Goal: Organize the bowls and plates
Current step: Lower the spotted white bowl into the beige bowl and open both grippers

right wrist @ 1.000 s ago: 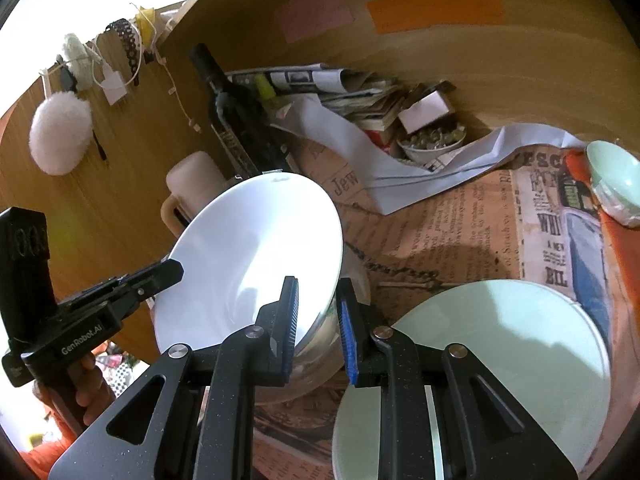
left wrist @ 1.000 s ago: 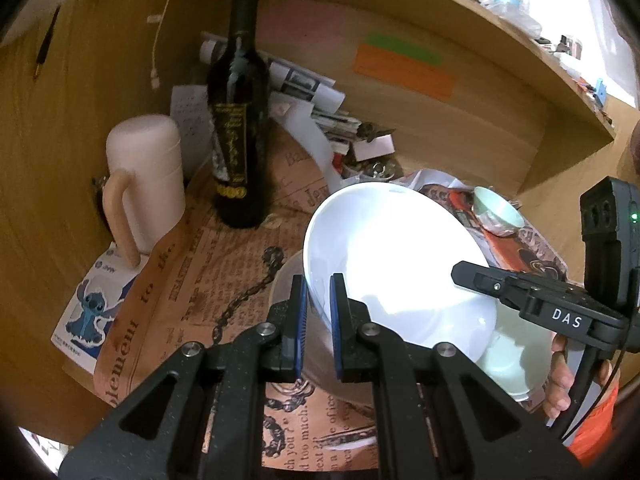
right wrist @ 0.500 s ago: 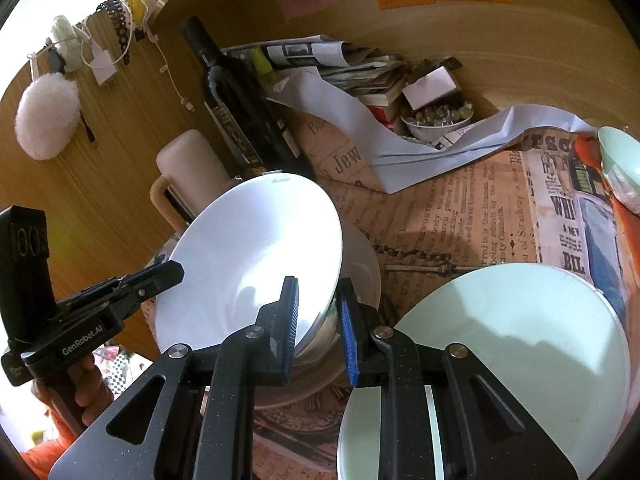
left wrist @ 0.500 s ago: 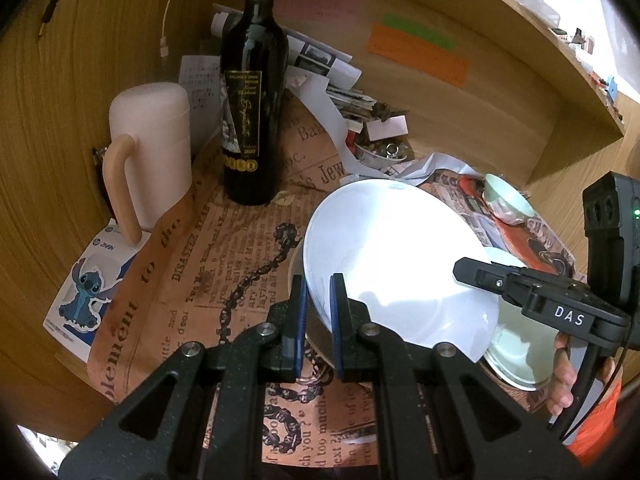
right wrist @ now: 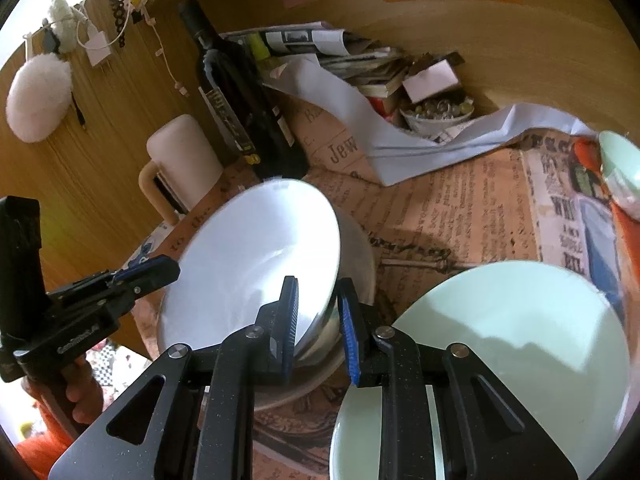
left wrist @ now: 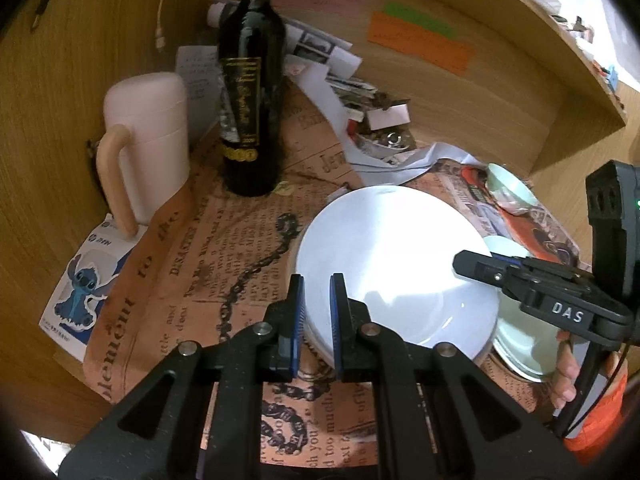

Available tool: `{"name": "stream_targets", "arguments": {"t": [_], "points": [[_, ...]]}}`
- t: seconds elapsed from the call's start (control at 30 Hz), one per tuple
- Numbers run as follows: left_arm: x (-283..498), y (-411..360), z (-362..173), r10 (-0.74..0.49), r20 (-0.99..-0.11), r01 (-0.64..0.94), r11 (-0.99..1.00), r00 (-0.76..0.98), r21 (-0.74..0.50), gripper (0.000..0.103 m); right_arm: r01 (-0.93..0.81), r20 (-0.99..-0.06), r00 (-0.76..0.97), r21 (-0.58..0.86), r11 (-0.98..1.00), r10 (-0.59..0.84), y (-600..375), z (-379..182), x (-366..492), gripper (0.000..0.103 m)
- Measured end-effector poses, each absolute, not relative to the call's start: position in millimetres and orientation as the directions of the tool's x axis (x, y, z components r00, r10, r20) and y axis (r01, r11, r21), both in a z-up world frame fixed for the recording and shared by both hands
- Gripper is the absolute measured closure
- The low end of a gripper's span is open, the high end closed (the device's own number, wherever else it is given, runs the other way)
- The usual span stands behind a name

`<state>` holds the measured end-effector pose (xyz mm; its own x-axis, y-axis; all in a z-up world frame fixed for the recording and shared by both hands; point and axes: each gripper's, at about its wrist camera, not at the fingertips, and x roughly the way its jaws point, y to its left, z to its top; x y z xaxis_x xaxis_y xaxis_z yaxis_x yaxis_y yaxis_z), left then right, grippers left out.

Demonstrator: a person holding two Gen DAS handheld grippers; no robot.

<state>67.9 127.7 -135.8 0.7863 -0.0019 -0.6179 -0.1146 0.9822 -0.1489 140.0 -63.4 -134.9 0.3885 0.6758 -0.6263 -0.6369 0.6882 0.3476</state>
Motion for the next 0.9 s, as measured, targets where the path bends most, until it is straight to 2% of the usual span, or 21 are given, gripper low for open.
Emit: {"name": "stream_targets", "arguments": {"t": [0.17,0.4,0.5,0.67,0.73,0.83,0.9], "points": [[68.0,114.7,-131.4,0.03,-0.592,-0.102,0.991,0.806,-0.088,0.093,-0.649,-0.635,0.399,0.313,0.693,0.661,-62.0,-135.3,138.4,0.082],[71.3,119.3,-132.0,0.028,-0.607,-0.12,0.986,0.794,-0.112,0.093,-0.669,-0.644,0.422,0.253,0.699,0.638,-57.3,-133.7,135.3,0.079],[69.5,122.3,-130.7,0.029,-0.608,-0.13,0.984,0.793,-0.122,0.093,-0.683,-0.644,0.442,0.21,0.699,0.625,-52.7,-131.9,131.3,0.07],[65.9,124.3,-126.3,0.031,-0.602,-0.14,0.981,0.798,-0.134,0.089,-0.691,-0.601,0.503,0.152,0.707,0.621,-51.4,-121.6,121.9,0.044],[65.1,123.7,-123.2,0.028,-0.596,-0.139,0.98,0.802,-0.141,0.086,-0.696,-0.583,0.507,0.157,0.701,0.635,-52.5,-115.1,120.5,0.042],[63.5,120.8,-115.6,0.021,-0.575,-0.133,0.979,0.818,-0.152,0.069,-0.697,-0.56,0.512,0.172,0.696,0.651,-57.7,-104.9,121.4,0.042],[60.7,117.3,-108.3,0.026,-0.547,-0.132,0.979,0.837,-0.155,0.05,-0.695,-0.549,0.515,0.182,0.696,0.658,-62.7,-100.1,122.8,0.042]]}}
